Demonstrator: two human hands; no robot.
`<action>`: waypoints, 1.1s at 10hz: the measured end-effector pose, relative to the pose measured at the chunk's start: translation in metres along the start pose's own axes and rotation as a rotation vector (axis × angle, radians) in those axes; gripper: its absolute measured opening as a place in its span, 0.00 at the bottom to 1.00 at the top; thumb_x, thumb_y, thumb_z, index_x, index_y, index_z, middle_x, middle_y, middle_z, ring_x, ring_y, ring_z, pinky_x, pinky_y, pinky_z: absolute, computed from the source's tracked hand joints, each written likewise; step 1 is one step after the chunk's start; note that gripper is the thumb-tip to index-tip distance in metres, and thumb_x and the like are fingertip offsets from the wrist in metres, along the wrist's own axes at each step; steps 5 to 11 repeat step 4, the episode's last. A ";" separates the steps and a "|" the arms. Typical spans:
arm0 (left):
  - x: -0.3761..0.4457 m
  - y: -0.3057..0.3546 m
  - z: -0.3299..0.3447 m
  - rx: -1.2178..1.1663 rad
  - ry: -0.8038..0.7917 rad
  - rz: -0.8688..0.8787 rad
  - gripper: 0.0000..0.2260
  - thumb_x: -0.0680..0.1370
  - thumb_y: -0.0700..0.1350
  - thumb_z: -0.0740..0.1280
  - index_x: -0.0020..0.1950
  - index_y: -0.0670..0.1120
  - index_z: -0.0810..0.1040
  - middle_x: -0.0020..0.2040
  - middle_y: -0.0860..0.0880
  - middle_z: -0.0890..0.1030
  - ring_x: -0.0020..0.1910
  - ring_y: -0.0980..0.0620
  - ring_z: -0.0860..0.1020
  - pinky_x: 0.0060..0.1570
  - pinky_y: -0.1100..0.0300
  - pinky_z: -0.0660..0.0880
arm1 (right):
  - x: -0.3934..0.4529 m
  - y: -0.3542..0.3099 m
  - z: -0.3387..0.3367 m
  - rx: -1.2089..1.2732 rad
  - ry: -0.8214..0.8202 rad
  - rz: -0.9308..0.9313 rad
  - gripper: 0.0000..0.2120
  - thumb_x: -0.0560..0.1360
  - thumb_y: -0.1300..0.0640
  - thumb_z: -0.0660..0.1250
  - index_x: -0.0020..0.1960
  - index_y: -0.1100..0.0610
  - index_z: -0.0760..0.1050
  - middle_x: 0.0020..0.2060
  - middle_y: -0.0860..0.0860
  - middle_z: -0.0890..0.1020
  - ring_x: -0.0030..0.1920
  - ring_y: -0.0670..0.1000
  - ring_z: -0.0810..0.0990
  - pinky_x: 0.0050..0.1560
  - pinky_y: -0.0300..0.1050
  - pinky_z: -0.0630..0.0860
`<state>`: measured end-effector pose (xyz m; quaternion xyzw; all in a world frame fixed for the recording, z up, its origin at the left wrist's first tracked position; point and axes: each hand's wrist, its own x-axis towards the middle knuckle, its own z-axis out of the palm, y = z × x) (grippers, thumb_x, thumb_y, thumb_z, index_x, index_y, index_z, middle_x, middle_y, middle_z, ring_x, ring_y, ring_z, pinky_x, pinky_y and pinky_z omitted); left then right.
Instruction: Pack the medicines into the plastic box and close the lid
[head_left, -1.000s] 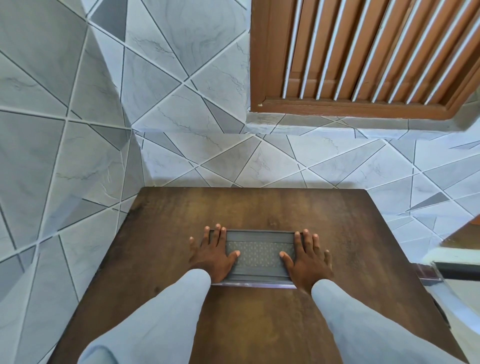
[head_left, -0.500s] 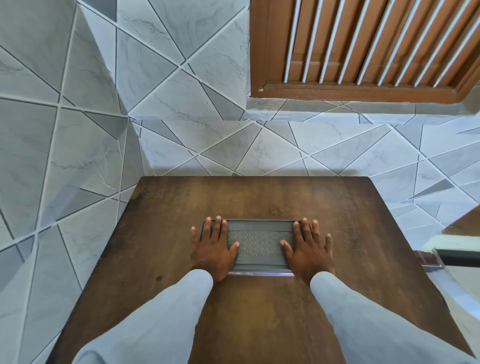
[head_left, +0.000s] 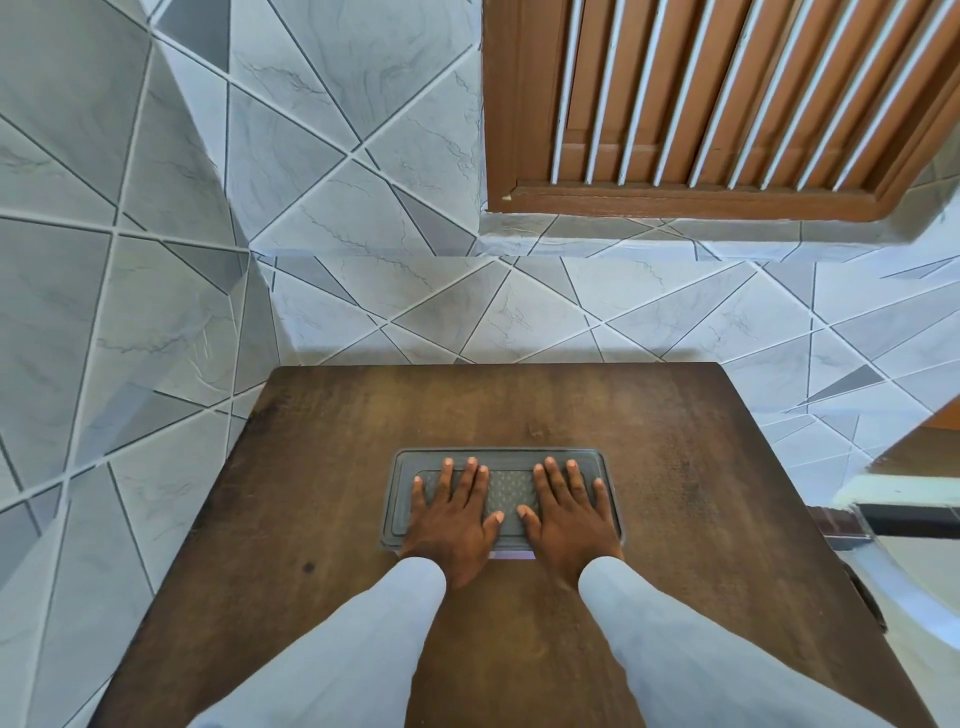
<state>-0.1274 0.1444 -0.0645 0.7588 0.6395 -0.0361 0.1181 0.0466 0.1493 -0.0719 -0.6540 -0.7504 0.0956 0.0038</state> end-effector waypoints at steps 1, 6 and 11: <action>-0.014 -0.006 0.011 -0.012 0.084 0.006 0.30 0.80 0.62 0.36 0.79 0.50 0.41 0.79 0.53 0.40 0.78 0.48 0.35 0.73 0.42 0.32 | -0.007 0.005 -0.005 0.023 0.000 0.033 0.50 0.63 0.30 0.20 0.79 0.52 0.44 0.79 0.48 0.45 0.78 0.51 0.39 0.74 0.56 0.34; -0.035 -0.042 -0.017 -0.028 0.143 0.030 0.47 0.64 0.66 0.20 0.80 0.52 0.46 0.80 0.52 0.44 0.78 0.49 0.38 0.73 0.44 0.34 | -0.029 0.028 -0.034 0.071 0.017 0.117 0.53 0.62 0.26 0.22 0.79 0.50 0.49 0.79 0.48 0.49 0.78 0.50 0.43 0.76 0.54 0.41; -0.035 -0.042 -0.017 -0.028 0.143 0.030 0.47 0.64 0.66 0.20 0.80 0.52 0.46 0.80 0.52 0.44 0.78 0.49 0.38 0.73 0.44 0.34 | -0.029 0.028 -0.034 0.071 0.017 0.117 0.53 0.62 0.26 0.22 0.79 0.50 0.49 0.79 0.48 0.49 0.78 0.50 0.43 0.76 0.54 0.41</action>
